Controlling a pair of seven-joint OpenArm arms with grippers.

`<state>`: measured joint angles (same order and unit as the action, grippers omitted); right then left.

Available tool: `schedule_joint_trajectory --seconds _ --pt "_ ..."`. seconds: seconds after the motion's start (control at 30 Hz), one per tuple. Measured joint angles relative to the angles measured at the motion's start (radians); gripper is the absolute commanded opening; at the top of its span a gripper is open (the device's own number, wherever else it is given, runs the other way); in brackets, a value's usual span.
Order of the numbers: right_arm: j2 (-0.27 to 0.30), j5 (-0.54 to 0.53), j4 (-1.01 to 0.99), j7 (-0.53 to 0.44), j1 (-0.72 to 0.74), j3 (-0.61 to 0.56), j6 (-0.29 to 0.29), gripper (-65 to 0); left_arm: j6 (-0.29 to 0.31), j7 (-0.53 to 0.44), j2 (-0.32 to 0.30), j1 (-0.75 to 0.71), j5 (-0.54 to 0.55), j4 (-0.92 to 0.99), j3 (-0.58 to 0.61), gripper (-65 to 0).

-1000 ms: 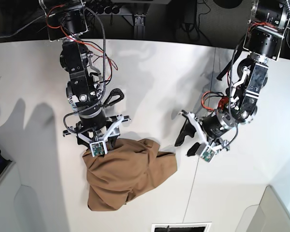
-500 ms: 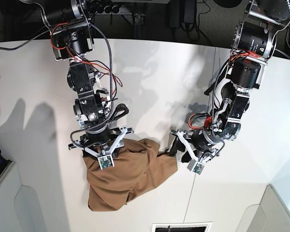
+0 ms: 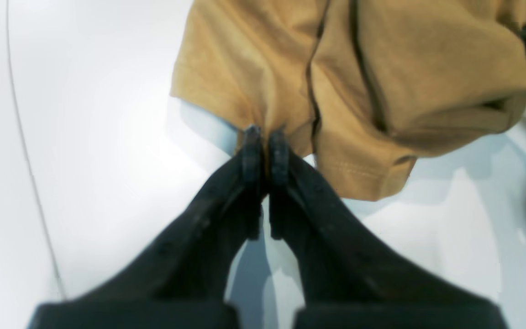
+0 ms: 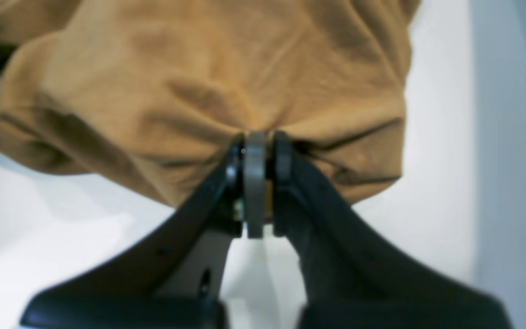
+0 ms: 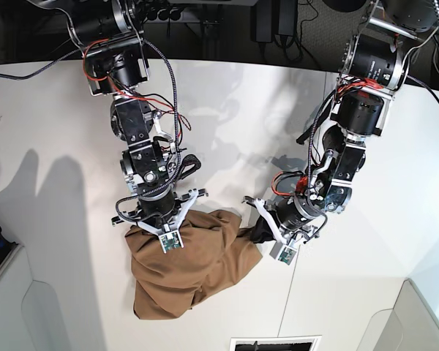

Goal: Layout the t-shirt on the table in an organized manner, then fold the t-shirt properly
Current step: 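Pull the shirt apart, left gripper dragging its held edge away from the right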

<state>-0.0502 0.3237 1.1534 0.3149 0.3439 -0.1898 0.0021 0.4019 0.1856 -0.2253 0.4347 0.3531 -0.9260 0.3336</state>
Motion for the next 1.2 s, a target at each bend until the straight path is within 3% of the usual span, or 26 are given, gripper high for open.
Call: schedule_joint_trajectory --seconds 0.1,0.23,0.5,0.63,0.93,1.07,1.2 --pt "0.000 0.020 0.008 0.009 -0.002 0.000 0.000 -65.0 0.001 -0.002 -0.032 0.000 0.006 -0.001 0.000 -65.0" --pt "0.002 0.042 0.088 0.115 -0.018 0.000 -0.071 -65.0 0.003 -0.002 -0.097 0.000 0.036 -0.002 -0.001 -65.0" --pt "0.084 0.077 0.241 0.155 -0.111 0.000 -0.105 -65.0 0.005 0.015 -0.220 -0.012 0.116 -0.010 -0.002 -65.0" --pt "0.128 0.077 0.263 0.156 -0.142 0.002 -0.136 -65.0 0.081 0.086 -0.270 -0.056 0.187 -0.068 -0.071 -65.0" --pt "0.152 0.074 0.267 0.158 -0.235 0.160 -0.170 -65.0 0.267 0.301 -0.293 -0.201 0.418 -0.218 -0.346 -65.0" --pt "0.150 0.042 0.267 0.158 -0.253 0.215 -0.171 -65.0 0.277 0.353 -0.292 -0.240 0.497 -0.238 -0.387 -65.0" --pt "0.150 0.039 0.268 0.134 -0.252 0.225 -0.171 -65.0 0.277 0.354 -0.290 -0.263 0.504 -0.241 -0.387 -65.0"
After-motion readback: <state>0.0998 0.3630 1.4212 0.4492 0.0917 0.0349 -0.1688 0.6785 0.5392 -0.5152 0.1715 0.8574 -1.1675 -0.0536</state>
